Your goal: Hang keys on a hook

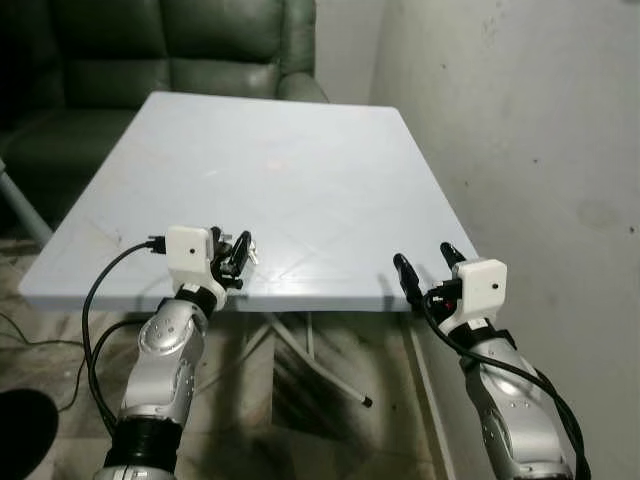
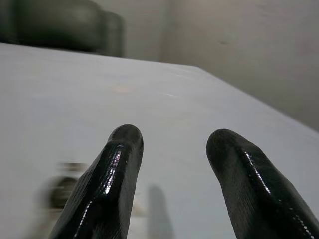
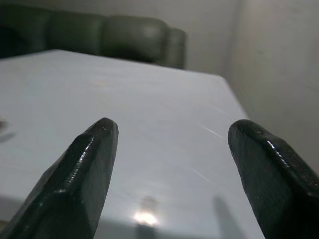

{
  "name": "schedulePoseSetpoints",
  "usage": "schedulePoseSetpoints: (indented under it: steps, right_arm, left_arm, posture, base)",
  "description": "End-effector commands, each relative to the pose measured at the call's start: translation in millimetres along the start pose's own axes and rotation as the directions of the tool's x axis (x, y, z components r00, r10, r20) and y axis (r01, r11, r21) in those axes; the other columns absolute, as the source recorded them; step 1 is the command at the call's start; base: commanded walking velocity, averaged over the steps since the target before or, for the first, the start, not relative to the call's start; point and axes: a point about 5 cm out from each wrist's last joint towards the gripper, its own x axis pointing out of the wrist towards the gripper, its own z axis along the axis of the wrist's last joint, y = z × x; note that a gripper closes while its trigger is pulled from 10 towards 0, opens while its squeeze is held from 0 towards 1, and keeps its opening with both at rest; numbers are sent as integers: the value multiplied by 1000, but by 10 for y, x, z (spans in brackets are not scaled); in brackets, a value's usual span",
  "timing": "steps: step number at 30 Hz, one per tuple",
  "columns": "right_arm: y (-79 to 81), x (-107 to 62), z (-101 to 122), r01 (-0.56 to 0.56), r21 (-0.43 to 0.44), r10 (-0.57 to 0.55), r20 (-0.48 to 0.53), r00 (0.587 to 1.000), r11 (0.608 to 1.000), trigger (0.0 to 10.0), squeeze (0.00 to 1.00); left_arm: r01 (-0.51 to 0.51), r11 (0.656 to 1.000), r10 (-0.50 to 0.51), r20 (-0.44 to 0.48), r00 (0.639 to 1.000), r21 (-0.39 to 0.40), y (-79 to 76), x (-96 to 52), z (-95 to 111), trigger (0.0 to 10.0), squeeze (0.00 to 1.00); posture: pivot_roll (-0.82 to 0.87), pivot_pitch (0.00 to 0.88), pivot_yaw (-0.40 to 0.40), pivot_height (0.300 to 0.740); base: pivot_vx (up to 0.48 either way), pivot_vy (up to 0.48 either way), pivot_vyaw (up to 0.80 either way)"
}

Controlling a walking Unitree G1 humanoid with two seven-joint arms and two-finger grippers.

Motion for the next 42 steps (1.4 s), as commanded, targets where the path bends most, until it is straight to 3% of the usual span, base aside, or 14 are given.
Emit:
schedulePoseSetpoints:
  steps: [1,42]
  right_arm:
    - [-18,19,62,1,6,-1,22,1000,1000,10000,0]
    - [-26,24,53,9,-5,-9,12,1000,1000,10000,0]
  left_arm:
    - [2,1000,-2,7,1000,8,1,20,49,10000,0]
    - [-14,1000,14,-1,1000,7,24,49,66,10000,0]
  posture:
    - [-143,0,-59,724]
    - [-140,0,-59,724]
  base:
    - [0,0,0]
    - [0,349,59]
